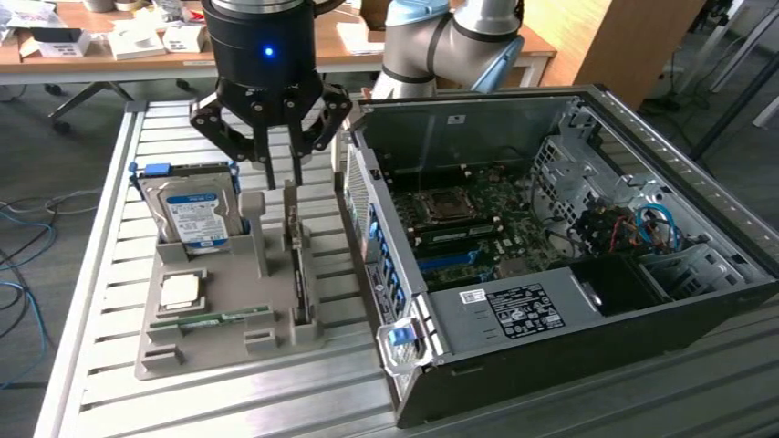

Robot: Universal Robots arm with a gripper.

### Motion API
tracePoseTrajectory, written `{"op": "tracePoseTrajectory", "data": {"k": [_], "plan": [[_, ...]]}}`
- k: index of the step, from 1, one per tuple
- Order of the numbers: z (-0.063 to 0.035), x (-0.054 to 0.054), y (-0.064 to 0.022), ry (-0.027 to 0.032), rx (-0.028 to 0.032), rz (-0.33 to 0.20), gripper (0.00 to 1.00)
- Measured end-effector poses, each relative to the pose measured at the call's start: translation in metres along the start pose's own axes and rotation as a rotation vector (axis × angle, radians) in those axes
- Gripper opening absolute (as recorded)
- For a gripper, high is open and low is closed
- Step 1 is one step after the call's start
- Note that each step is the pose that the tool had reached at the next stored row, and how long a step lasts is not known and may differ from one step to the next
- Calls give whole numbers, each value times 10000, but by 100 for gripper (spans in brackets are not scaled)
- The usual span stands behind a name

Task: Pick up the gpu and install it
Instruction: 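Pick up the gpu and move the gpu toward the slot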

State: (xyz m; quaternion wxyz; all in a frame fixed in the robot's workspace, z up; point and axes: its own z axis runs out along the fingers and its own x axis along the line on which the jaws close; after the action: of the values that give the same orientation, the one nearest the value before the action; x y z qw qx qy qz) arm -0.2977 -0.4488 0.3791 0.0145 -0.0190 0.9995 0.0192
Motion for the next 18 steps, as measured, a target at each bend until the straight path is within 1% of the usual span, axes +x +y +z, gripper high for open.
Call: {"op": "tracePoseTrajectory", "data": {"k": [1, 2, 4, 7, 11, 18], "plan": [[0, 0, 0, 0, 1, 0, 29], [0, 0, 0, 0, 0, 1, 36], [4, 0, 0, -3, 0, 42, 36], [9, 0, 0, -10, 8, 284, 36], [21, 2, -7, -13, 8, 299, 36], [75, 6, -107, -3, 9, 312, 36]]}}
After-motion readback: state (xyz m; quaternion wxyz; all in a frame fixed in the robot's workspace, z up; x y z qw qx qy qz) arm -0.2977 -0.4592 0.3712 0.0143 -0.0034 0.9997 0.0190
